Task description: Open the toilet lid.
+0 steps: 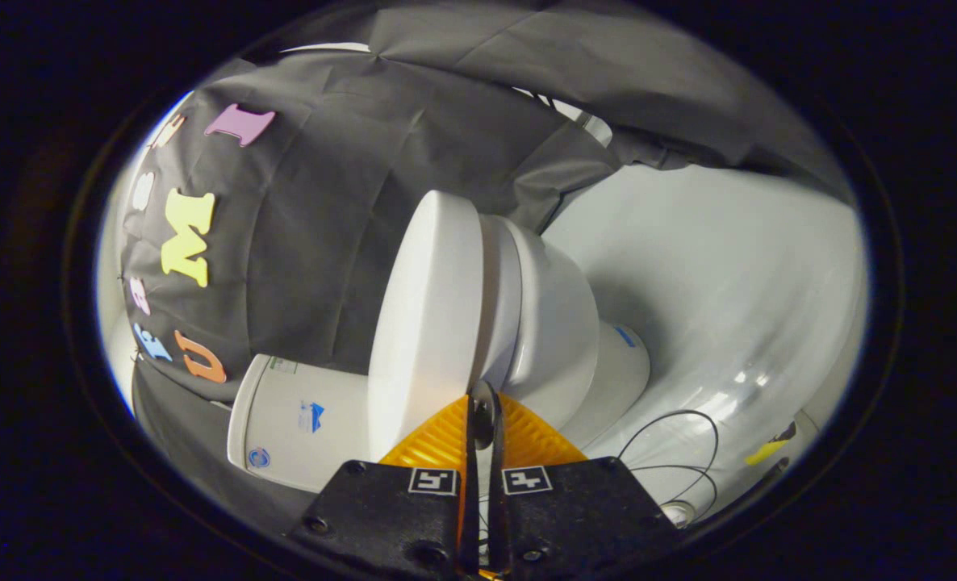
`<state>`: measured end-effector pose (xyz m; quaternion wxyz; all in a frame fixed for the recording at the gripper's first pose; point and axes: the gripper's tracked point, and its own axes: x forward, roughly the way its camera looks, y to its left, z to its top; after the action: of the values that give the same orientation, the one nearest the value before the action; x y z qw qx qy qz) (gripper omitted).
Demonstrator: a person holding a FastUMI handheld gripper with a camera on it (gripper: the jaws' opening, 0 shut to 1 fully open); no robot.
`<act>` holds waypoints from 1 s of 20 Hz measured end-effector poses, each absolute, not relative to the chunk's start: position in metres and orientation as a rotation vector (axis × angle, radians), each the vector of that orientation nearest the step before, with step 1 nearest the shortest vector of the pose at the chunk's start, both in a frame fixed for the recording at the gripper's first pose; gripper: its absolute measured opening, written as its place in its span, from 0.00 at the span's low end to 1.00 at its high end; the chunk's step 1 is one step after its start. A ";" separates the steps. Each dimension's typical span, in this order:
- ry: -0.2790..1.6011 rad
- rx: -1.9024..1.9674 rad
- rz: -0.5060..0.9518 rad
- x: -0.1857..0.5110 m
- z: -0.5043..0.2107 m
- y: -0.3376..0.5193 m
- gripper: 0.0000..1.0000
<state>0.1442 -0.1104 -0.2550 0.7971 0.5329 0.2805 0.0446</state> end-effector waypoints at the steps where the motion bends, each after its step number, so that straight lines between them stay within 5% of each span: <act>1: 0.611 1.167 0.095 0.144 -0.256 -0.109 0.08; 20: 0.542 1.127 0.207 0.143 -0.194 -0.086 0.04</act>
<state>0.1433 -0.0863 -0.1938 0.8057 0.5266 0.2533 0.0969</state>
